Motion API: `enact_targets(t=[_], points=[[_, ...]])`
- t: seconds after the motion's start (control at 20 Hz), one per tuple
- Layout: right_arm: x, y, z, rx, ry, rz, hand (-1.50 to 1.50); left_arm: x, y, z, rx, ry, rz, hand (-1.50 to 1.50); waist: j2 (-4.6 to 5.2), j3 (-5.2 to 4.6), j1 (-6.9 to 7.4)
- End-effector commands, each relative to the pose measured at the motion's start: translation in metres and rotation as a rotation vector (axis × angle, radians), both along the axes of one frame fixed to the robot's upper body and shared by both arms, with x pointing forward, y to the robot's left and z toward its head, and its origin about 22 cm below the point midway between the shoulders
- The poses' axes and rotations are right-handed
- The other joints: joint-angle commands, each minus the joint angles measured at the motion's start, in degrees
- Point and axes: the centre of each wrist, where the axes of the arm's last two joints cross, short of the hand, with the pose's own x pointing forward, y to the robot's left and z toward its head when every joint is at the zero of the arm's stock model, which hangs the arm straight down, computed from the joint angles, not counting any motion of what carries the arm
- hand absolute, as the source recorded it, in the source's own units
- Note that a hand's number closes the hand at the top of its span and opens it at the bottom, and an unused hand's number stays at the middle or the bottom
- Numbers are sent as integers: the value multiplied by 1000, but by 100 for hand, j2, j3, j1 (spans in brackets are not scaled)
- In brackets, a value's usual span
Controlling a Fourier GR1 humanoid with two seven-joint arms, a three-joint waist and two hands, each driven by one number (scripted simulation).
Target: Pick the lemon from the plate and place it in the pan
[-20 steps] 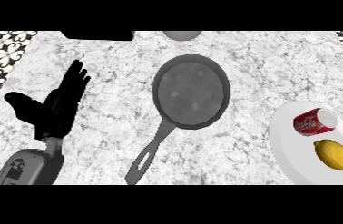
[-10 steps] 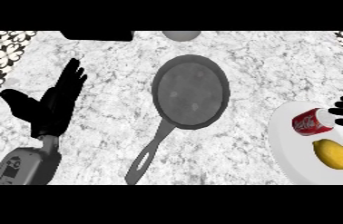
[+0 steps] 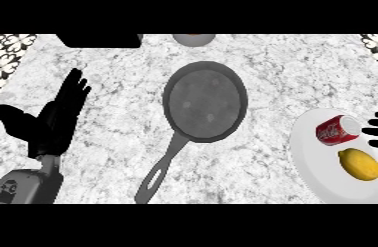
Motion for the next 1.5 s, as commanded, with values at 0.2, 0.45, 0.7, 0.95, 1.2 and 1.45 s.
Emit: enact_targets(t=[0.2, 0.45, 0.7, 0.95, 1.2, 1.45], points=[[-8, 14, 2, 76, -6, 135, -150, -11, 4, 9, -15, 7, 13, 0, -38, -7, -109], [-15, 11, -39, 38, -2, 102, -150, 6, 0, -2, -4, -8, 14, 0, -9, -6, -102], [-4, 39, -24, -7, -69, 66, -150, 2, 3, 10, 5, 5, 2, 0, -15, -6, -64], [3, 36, -54, -12, -33, 39, -150, 5, -15, 0, 6, 3, 21, 0, -5, -5, -48], [7, 50, -56, -24, -33, 42, -150, 4, -6, -3, -9, -4, 30, 0, -11, -7, -69], [3, 42, -97, -59, -7, 63, -150, 11, -1, 7, -18, 19, 11, 0, -8, -5, -62]])
